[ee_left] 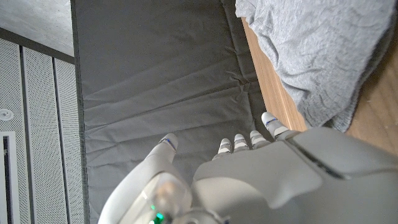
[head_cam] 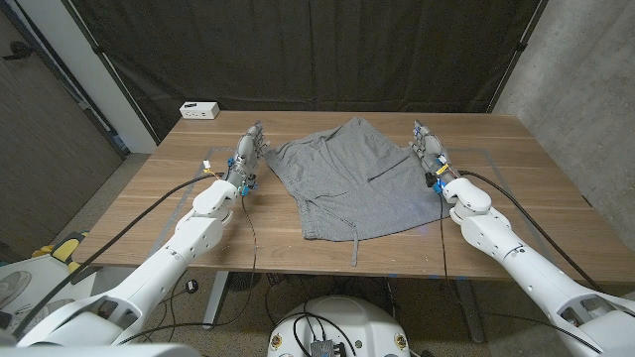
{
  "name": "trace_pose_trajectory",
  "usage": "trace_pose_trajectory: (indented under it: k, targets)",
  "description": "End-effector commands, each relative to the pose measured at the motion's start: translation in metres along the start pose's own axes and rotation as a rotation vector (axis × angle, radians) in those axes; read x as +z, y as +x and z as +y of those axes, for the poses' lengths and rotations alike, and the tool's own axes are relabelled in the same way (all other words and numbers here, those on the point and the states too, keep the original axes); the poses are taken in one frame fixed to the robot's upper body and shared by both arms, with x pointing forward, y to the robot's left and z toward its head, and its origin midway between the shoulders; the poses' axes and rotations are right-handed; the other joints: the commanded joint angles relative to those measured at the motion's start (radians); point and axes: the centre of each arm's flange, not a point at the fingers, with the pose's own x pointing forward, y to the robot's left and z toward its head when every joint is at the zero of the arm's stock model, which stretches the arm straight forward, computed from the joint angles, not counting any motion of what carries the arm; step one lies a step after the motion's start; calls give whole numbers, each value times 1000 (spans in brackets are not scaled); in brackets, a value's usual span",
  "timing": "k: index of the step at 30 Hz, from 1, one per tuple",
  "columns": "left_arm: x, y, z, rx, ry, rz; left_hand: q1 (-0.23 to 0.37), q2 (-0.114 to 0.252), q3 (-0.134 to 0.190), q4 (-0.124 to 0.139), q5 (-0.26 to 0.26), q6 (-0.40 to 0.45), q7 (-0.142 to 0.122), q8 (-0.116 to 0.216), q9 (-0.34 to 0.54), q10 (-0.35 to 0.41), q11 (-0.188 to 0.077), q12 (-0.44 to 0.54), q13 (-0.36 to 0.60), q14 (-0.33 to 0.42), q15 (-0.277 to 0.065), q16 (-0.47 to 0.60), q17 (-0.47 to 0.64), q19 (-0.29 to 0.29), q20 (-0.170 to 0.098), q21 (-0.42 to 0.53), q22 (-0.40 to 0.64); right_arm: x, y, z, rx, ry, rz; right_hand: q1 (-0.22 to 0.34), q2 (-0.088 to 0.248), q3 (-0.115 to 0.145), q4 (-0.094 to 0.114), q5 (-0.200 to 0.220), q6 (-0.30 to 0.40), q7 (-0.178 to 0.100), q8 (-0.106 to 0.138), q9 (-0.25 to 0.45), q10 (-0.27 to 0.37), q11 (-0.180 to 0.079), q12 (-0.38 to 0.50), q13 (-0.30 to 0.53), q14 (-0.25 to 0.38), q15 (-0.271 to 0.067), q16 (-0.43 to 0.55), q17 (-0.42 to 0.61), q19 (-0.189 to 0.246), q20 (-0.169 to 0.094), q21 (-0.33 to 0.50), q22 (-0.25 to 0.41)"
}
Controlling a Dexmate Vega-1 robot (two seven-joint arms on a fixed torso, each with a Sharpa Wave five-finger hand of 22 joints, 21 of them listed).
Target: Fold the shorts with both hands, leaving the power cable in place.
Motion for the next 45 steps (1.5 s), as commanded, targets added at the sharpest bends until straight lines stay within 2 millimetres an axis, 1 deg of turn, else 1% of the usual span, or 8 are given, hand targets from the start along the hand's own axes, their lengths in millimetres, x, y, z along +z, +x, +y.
trace_pose_trajectory:
  k: [1, 5, 9, 14, 15, 28, 42, 45]
  targets:
    - [4, 1, -8, -8, 98, -17, 8, 35, 2, -9, -1, -249, -5, 12, 4, -279, 7, 14, 6, -282, 15, 9, 3, -227, 31, 3, 5, 7, -5, -8, -5, -61, 12, 57, 3, 28, -39, -11, 23, -14, 11, 2, 45, 18, 14, 5, 32, 55, 19, 5, 33, 40, 17, 4]
    - [13, -2, -12, 5, 198, -42, 33, 23, -4, -40, -18, -164, -40, 27, 6, -205, 38, 33, 9, -235, 84, 15, 5, -257, 139, -23, 7, 11, -9, -9, -8, -107, 28, 73, 4, 36, -52, -15, 44, -18, 15, 2, 66, 31, 18, 5, 48, 63, 20, 5, 37, 55, 17, 4]
    - [21, -4, -19, 2, 300, -68, 48, 18, -6, -58, -27, -122, -43, 28, 8, -146, 49, 47, 12, -196, 120, 22, 7, -260, 178, -32, 9, 16, -13, -10, 4, -153, 38, 87, 3, 42, -66, -19, 61, -16, 17, 2, 71, 35, 14, 6, 81, 78, 28, 6, 54, 77, 21, 5]
    - [26, -6, -26, -10, 380, -86, 55, 16, -6, -68, -31, -99, -47, 27, 8, -125, 54, 48, 13, -176, 127, 22, 8, -249, 185, -32, 11, 22, -20, -11, -7, -211, 46, 96, 5, 47, -75, -22, 94, -39, 25, 3, 88, 46, 14, 6, 97, 81, 29, 8, 63, 84, 22, 6]
    - [27, -7, -27, -13, 395, -87, 58, 15, -7, -71, -32, -91, -44, 27, 8, -116, 72, 50, 14, -172, 127, 22, 9, -246, 187, -32, 11, 24, -22, -11, -3, -225, 42, 98, 5, 48, -76, -23, 99, -41, 26, 3, 90, 47, 14, 6, 99, 80, 29, 8, 64, 83, 22, 6]
    - [33, -22, -40, -45, 528, -107, 76, 16, -7, -96, -38, -73, -46, 16, 10, -102, 55, 39, 16, -147, 136, 16, 11, -244, 198, -45, 14, 42, -40, -9, 2, -391, 73, 110, 11, 55, -86, -24, 120, -47, 27, 3, 111, 46, 16, 7, 115, 79, 31, 9, 72, 88, 22, 6]
    - [36, -47, -53, -81, 651, -136, 90, 16, -11, -120, -42, -63, -48, 14, 10, -92, 76, 31, 18, -145, 136, 13, 11, -241, 200, -59, 16, 58, -69, 0, 12, -544, 96, 124, 16, 65, -96, -23, 133, -53, 26, 4, 120, 41, 13, 7, 122, 70, 29, 9, 76, 87, 21, 6]
    - [36, -53, -56, -85, 671, -142, 94, 15, -13, -128, -42, -61, -48, 14, 10, -91, 51, 29, 18, -148, 136, 13, 11, -249, 202, -67, 16, 61, -76, 2, 14, -568, 100, 129, 17, 68, -99, -22, 138, -52, 26, 4, 128, 45, 15, 7, 128, 68, 29, 9, 77, 87, 21, 6]
